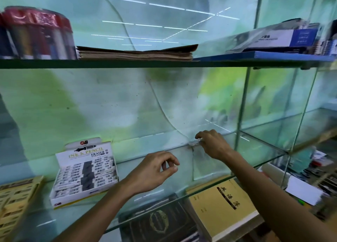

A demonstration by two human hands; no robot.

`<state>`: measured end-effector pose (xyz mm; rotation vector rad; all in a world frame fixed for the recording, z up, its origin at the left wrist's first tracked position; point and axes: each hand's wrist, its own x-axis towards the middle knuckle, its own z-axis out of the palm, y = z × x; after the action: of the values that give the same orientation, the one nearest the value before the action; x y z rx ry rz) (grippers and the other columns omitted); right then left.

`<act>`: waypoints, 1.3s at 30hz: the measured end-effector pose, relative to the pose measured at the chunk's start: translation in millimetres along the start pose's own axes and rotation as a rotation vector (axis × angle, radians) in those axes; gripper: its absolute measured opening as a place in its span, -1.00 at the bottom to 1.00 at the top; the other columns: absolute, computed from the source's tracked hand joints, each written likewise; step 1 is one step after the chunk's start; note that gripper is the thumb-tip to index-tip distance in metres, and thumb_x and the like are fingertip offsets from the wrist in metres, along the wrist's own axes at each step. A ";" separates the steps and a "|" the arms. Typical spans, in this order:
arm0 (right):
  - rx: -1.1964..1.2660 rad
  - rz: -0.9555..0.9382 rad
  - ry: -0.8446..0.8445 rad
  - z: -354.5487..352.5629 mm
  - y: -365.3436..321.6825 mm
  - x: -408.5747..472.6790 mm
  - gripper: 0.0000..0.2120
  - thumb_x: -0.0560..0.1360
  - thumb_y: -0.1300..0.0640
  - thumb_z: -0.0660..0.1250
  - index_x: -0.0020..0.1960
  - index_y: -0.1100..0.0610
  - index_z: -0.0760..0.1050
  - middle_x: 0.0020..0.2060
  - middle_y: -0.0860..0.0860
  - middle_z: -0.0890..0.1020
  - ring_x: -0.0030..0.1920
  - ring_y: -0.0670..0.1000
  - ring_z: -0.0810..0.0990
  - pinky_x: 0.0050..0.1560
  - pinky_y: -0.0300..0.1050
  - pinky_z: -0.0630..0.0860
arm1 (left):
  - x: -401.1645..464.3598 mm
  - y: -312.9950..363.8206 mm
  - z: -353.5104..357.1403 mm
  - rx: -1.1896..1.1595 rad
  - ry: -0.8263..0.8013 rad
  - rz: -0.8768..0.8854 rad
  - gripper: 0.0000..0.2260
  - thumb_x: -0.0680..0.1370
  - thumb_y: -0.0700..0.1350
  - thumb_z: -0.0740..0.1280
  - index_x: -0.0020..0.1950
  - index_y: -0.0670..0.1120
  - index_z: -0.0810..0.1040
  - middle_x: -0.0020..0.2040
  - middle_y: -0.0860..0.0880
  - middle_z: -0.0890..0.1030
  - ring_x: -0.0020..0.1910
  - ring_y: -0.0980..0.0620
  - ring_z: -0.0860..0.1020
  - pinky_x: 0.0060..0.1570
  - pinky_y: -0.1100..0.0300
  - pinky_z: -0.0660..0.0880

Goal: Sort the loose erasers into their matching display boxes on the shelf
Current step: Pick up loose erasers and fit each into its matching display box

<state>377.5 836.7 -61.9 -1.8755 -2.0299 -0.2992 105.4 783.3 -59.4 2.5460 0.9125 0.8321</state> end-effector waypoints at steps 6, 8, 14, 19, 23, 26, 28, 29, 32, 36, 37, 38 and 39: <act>-0.142 -0.070 -0.129 4.6 4.7 10.3 -0.70 0.63 0.16 0.16 0.34 0.03 0.41 0.28 0.02 0.50 0.25 0.16 0.36 0.19 0.00 0.31 | 4.7 -3.5 2.7 -0.007 0.002 -0.056 -0.90 0.58 -0.02 0.35 0.08 0.07 0.60 -0.08 0.20 0.58 -0.10 0.15 0.52 -0.15 0.38 0.41; -0.175 -0.073 -0.138 4.6 5.3 11.7 -0.70 0.64 0.13 0.16 0.35 0.02 0.42 0.29 0.01 0.47 0.26 0.16 0.34 0.21 -0.01 0.29 | 4.5 -5.0 2.2 -0.007 0.008 -0.066 -0.90 0.57 -0.02 0.35 0.07 0.07 0.60 -0.08 0.19 0.59 -0.10 0.16 0.52 -0.16 0.38 0.41; -0.012 -0.066 -0.095 7.3 1.7 6.0 -0.84 0.62 0.11 0.22 0.15 0.10 0.49 0.08 0.05 0.58 0.17 0.14 0.44 0.07 -0.05 0.37 | -0.1 -7.1 -2.5 -0.048 0.055 -0.104 -0.92 0.57 -0.04 0.37 0.04 0.05 0.62 -0.09 0.17 0.60 -0.09 0.16 0.53 -0.15 0.41 0.40; 0.853 0.136 0.064 -1.6 -21.1 -11.8 -0.83 0.57 0.20 0.31 0.14 0.04 0.47 -0.15 0.01 0.64 -0.14 0.01 0.61 -0.10 -0.17 0.49 | -10.2 -11.6 -11.0 -0.115 0.110 -0.145 -0.94 0.55 -0.08 0.40 0.00 0.06 0.63 -0.11 0.14 0.62 -0.13 0.14 0.54 -0.17 0.43 0.39; 1.128 0.107 0.041 -12.6 -40.3 -26.1 -0.63 0.58 0.27 0.29 0.30 -0.07 0.42 -0.18 0.08 0.67 -0.23 -0.10 0.62 -0.11 -0.18 0.56 | -17.0 -14.3 -17.2 -0.152 0.127 -0.175 -0.93 0.56 -0.09 0.39 0.00 0.07 0.63 -0.08 0.12 0.65 -0.11 0.14 0.55 -0.16 0.41 0.43; 1.224 0.096 0.061 -18.0 -53.6 -33.3 -0.69 0.56 0.25 0.33 0.25 -0.03 0.48 -0.17 0.11 0.70 -0.21 -0.02 0.63 -0.12 -0.19 0.56 | -22.0 -15.6 -21.0 -0.146 0.149 -0.192 -0.93 0.56 -0.09 0.39 0.01 0.06 0.63 -0.07 0.11 0.64 -0.12 0.15 0.55 -0.15 0.41 0.44; 1.307 0.100 0.066 -19.9 -64.0 -38.5 -0.78 0.56 0.24 0.34 0.19 0.07 0.52 -0.17 0.13 0.70 -0.25 -0.01 0.61 -0.12 -0.20 0.55 | -24.4 -15.4 -23.7 -0.154 0.187 -0.194 -0.92 0.55 -0.11 0.39 0.01 0.06 0.63 -0.10 0.10 0.63 -0.16 0.16 0.55 -0.17 0.41 0.43; 1.349 0.093 0.061 -19.9 -69.7 -40.9 -0.81 0.56 0.23 0.34 0.17 0.11 0.53 -0.15 0.16 0.71 -0.24 0.02 0.60 -0.08 -0.15 0.56 | -25.4 -14.7 -25.3 -0.162 0.214 -0.190 -0.91 0.55 -0.12 0.40 0.01 0.05 0.62 -0.11 0.10 0.63 -0.18 0.15 0.55 -0.18 0.40 0.43; 1.446 0.068 0.023 -20.0 -90.3 -47.5 -0.82 0.57 0.19 0.34 0.16 0.19 0.53 -0.13 0.21 0.71 -0.19 0.10 0.63 -0.02 -0.05 0.59 | -26.9 -10.6 -31.4 -0.172 0.290 -0.158 -0.83 0.52 -0.13 0.45 0.07 0.05 0.57 -0.09 0.09 0.61 -0.20 0.09 0.54 -0.23 0.30 0.46; 1.544 0.046 -0.021 -21.8 -120.2 -52.3 -0.81 0.55 0.22 0.34 0.13 0.26 0.52 -0.11 0.23 0.71 -0.12 0.15 0.67 -0.08 -0.05 0.57 | -31.6 -8.4 -41.4 -0.172 0.338 -0.128 -0.76 0.49 -0.08 0.48 0.08 0.11 0.52 -0.08 0.10 0.58 -0.25 0.08 0.51 -0.23 0.21 0.48; 1.553 0.041 -0.027 -21.7 -126.5 -52.4 -0.82 0.55 0.21 0.35 0.13 0.26 0.53 -0.11 0.23 0.71 -0.11 0.16 0.68 -0.09 -0.04 0.57 | -33.8 -8.7 -44.0 -0.167 0.346 -0.123 -0.78 0.49 -0.08 0.48 0.07 0.11 0.53 -0.11 0.10 0.58 -0.26 0.08 0.51 -0.23 0.22 0.48; 1.561 0.038 -0.035 -21.4 -132.6 -52.2 -0.82 0.55 0.21 0.36 0.12 0.26 0.53 -0.11 0.23 0.70 -0.12 0.16 0.68 -0.09 -0.03 0.56 | -36.6 -9.3 -46.8 -0.163 0.359 -0.116 -0.81 0.49 -0.08 0.48 0.04 0.10 0.55 -0.14 0.10 0.60 -0.27 0.09 0.52 -0.24 0.22 0.47; 1.571 0.036 -0.044 -21.0 -138.7 -51.7 -0.82 0.54 0.21 0.36 0.10 0.27 0.54 -0.12 0.24 0.70 -0.13 0.16 0.67 -0.10 -0.02 0.55 | -40.1 -10.0 -49.9 -0.164 0.377 -0.111 -0.84 0.49 -0.09 0.48 0.01 0.08 0.57 -0.17 0.10 0.61 -0.28 0.10 0.52 -0.25 0.23 0.47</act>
<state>245.2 767.7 -51.3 -0.8302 -1.3425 1.0484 44.8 769.0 -41.7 2.2155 1.0337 1.3212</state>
